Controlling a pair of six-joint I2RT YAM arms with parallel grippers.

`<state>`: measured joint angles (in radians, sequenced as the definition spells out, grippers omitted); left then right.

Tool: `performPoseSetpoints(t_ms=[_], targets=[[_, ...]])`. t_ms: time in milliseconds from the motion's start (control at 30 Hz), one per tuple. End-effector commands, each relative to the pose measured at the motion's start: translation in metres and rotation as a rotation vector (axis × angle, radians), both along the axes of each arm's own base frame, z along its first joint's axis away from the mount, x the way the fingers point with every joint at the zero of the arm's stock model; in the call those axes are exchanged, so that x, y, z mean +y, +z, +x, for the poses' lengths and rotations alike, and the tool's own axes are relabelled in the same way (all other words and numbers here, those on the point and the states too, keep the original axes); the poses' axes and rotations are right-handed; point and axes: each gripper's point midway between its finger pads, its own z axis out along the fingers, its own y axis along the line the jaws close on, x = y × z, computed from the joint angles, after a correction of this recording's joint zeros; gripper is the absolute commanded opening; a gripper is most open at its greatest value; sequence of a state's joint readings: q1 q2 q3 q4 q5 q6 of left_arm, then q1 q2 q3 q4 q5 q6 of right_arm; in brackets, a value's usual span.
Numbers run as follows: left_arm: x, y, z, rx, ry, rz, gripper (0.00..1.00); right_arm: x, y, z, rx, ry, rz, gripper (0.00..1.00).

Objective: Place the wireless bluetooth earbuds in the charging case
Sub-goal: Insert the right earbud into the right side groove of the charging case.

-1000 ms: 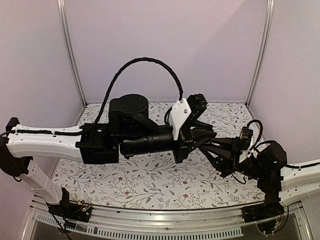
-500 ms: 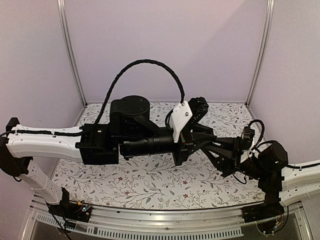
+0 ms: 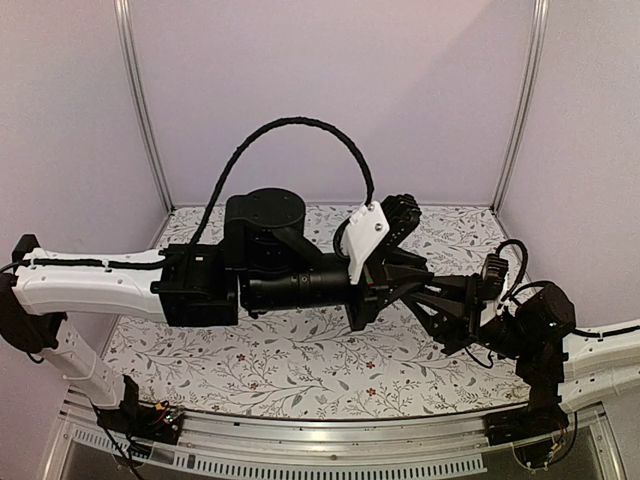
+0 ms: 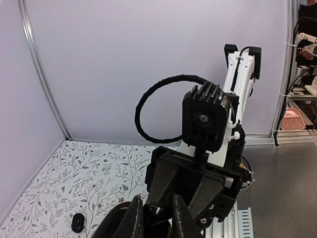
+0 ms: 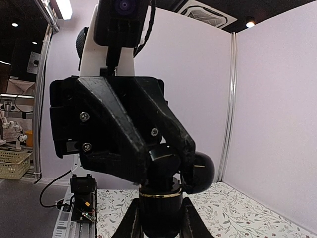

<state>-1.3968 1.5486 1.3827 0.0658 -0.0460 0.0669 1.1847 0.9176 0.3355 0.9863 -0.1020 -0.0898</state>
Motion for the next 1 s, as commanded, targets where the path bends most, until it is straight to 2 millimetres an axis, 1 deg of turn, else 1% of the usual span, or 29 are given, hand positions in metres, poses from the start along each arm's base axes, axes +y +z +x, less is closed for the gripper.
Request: performPoseSetpoints(t_ms=[0,267,500,700,833,967], targets=[[-0.006,-0.039,-0.008,0.035,-0.017,0.127,0.10,-0.009,0.024,-0.009,-0.038,0.025,0.079,0.00],[-0.002,-0.036,-0.005,0.028,0.005,0.124,0.16,-0.010,0.023,-0.008,-0.034,0.015,0.079,0.00],[0.000,-0.031,-0.003,0.025,0.020,0.112,0.24,-0.012,0.023,-0.008,-0.032,0.011,0.083,0.00],[0.005,-0.021,0.003,0.017,0.057,0.090,0.29,-0.012,0.020,-0.007,-0.024,0.012,0.079,0.00],[0.009,-0.014,0.006,0.005,0.078,0.072,0.30,-0.012,0.019,-0.008,-0.019,0.014,0.080,0.00],[0.011,-0.011,0.008,-0.001,0.089,0.065,0.32,-0.013,0.017,-0.008,-0.013,0.015,0.082,0.00]])
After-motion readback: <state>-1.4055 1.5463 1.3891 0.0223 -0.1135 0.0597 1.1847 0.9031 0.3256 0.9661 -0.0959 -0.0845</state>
